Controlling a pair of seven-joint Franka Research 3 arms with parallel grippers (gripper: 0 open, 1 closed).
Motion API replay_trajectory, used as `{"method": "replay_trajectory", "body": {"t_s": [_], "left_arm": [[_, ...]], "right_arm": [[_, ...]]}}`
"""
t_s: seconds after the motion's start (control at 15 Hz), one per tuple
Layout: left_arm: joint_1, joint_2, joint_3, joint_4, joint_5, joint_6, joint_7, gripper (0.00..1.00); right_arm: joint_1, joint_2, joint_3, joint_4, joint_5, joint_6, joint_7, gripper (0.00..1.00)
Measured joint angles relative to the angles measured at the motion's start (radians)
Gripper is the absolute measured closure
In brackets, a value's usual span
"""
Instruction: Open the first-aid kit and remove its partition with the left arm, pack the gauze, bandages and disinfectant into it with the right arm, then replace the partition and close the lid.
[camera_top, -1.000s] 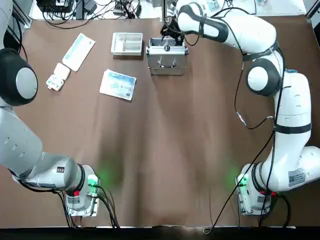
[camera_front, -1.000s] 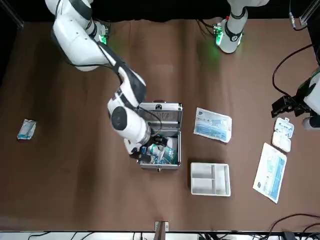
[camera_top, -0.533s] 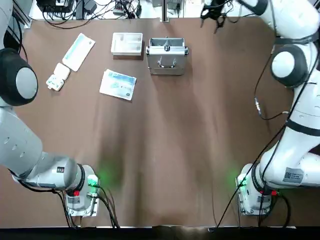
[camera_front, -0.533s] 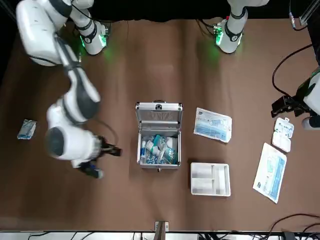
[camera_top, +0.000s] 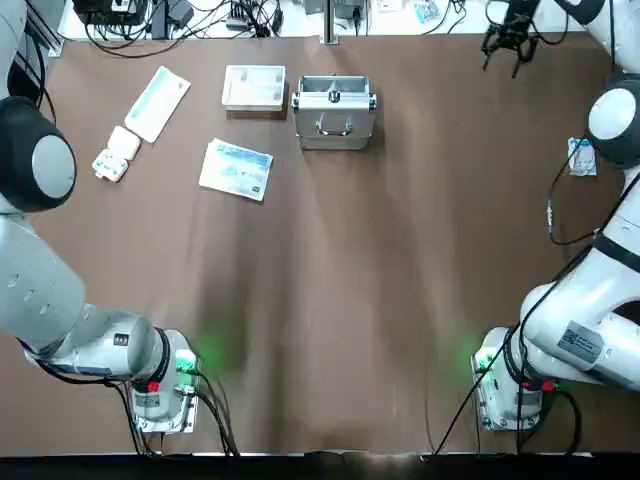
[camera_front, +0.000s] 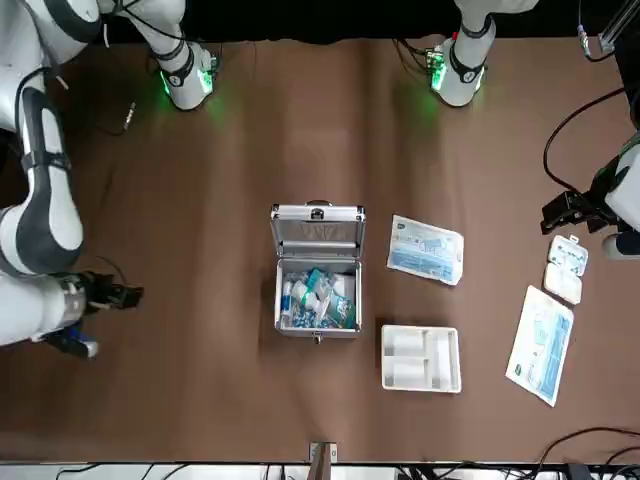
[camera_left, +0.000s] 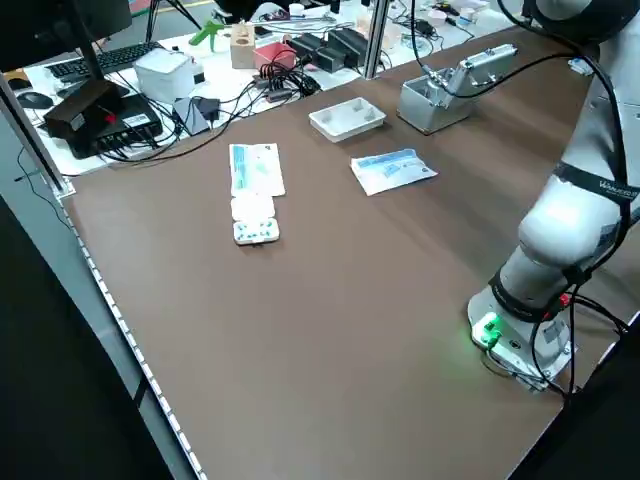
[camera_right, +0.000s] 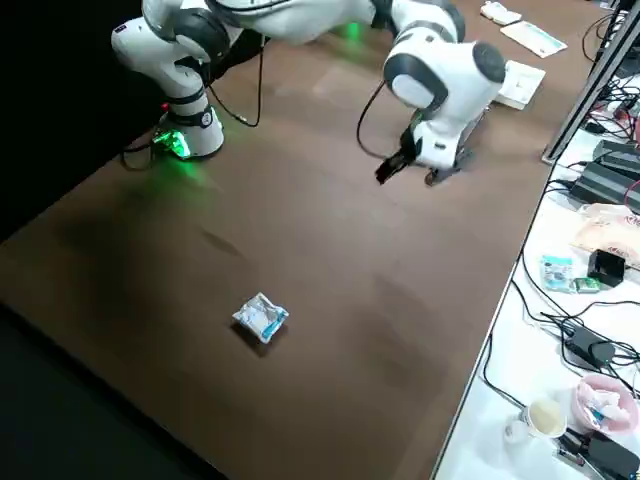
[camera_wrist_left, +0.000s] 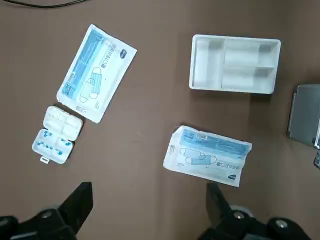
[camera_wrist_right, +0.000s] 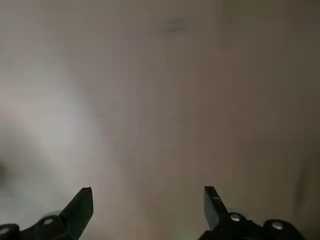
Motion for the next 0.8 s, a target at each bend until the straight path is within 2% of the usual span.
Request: {"method": "replay_trajectory", "body": {"t_s": [0.4,0.47,0.73,0.8], "left_arm": [[-0.001,0.0,-0.001,0.0,0.0,0.0,0.0,0.0],[-0.001,0.0,-0.001,-0.001,0.0,-0.001,0.0,0.0],[-0.001,0.0,-0.001,-0.001,0.0,-0.002,0.0,0.0],[-0.001,0.0,-0.001,-0.001,0.0,-0.002,0.0,0.0]], "right_arm": [[-0.139,0.022,-0.039,-0.073,-0.2,0.024,-0.15,0.05],[-0.164,0.033,-0.076,-0.083,-0.217,0.078,-0.174,0.05],[-0.173,0.046,-0.19,-0.11,-0.218,0.213,-0.279,0.06],[-0.183,0.055,-0.209,-0.114,-0.219,0.235,-0.317,0.11]]}}
